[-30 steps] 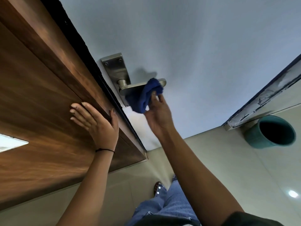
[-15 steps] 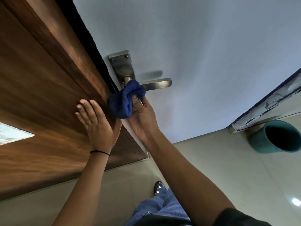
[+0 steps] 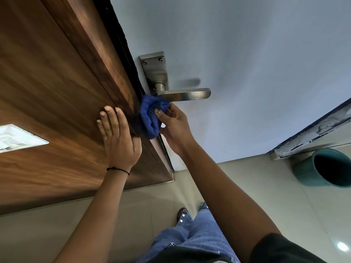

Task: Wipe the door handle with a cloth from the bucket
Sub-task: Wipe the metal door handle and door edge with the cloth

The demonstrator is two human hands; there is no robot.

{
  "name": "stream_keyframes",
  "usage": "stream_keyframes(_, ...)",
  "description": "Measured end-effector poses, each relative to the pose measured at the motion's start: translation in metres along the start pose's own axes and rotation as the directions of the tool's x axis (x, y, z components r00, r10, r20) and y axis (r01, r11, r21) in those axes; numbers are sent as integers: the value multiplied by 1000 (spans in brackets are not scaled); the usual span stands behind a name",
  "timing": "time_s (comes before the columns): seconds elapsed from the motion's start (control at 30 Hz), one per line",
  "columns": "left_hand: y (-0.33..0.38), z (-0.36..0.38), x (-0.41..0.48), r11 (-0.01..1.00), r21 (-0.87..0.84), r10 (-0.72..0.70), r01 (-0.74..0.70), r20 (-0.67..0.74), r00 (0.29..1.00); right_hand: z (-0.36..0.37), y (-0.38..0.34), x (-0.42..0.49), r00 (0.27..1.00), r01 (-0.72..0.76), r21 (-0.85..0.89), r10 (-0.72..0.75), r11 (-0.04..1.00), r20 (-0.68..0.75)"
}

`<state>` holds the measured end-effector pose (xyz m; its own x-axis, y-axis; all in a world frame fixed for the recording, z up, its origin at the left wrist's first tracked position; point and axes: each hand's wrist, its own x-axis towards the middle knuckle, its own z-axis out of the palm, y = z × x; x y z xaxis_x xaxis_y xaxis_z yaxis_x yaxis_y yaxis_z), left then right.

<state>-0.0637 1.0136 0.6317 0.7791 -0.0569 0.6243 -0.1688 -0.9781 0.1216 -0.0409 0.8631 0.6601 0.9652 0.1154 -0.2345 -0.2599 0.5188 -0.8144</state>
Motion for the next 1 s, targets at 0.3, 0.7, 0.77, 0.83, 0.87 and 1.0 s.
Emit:
stream_keyframes(0.3, 9, 9, 1, 999, -4, -49, 49, -52, 997, -28, -16, -4, 946, 66, -553, -228, 831, -229)
stream_keyframes(0.7, 18, 20, 3, 992, 32, -116, 121, -120, 986, -36, -18, -40, 600, 329, -812, -771, 483, -216)
stream_keyframes(0.77, 18, 19, 2, 992, 46, -109, 115, -119, 987, -24, -13, -31, 566, 291, -934, -824, 207, -7)
stream_keyframes(0.83, 18, 19, 2, 992, 52, -105, 112, -123, 987, -19, -10, -26, 558, 225, -972, -827, 62, 77)
stream_keyframes(0.87, 18, 19, 2, 992, 52, -105, 112, -126, 987, -22, -10, -24, 549, 191, -981, -832, 33, 79)
stream_keyframes(1.0, 18, 21, 3, 993, 49, -103, 110, -137, 985, -52, -27, -19, 473, 44, -995, -879, 94, -62)
